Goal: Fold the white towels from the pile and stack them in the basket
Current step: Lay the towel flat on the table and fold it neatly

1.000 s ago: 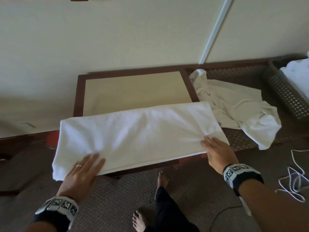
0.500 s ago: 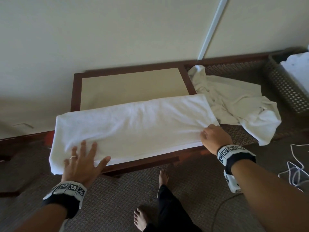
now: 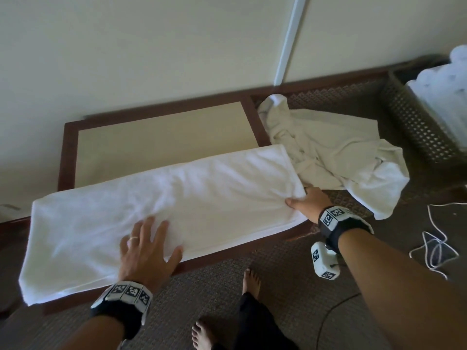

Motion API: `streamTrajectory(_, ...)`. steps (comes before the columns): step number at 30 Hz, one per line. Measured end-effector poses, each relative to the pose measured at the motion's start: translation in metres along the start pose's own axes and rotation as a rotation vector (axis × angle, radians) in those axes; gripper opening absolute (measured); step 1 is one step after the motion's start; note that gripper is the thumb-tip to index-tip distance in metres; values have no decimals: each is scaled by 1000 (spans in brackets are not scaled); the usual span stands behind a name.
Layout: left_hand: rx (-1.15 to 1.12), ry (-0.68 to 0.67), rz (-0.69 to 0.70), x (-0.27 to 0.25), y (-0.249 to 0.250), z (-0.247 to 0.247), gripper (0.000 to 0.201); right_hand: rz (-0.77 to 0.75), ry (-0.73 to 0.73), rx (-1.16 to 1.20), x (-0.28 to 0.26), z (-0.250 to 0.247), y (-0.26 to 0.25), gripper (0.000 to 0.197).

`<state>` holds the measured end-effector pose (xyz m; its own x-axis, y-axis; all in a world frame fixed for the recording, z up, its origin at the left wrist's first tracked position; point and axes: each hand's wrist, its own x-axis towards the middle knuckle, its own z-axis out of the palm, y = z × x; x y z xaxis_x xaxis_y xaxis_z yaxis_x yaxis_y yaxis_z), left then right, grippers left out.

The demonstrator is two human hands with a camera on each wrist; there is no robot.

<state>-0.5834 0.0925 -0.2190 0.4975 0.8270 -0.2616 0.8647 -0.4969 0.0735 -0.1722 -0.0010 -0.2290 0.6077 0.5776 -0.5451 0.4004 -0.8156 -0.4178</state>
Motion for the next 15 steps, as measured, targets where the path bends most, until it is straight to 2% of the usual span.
streamTrajectory(3,-23,2,-5,16,13,-8,74,-22,-3,-102,16,-29,-16,75)
streamTrajectory(6,-5,6,24,40,31,-16,72,-153,205,-156,36,-71,-49,42)
streamTrajectory(8,5,4,7,58,43,-24,70,-251,386,-125,49,-104,-76,30)
streamTrajectory(12,5,-81,-60,82,53,-37,65,-386,683,-122,60,-169,-129,29)
streamTrajectory(15,-48,-109,-48,99,58,-39,63,-398,764,-77,60,-198,-157,33)
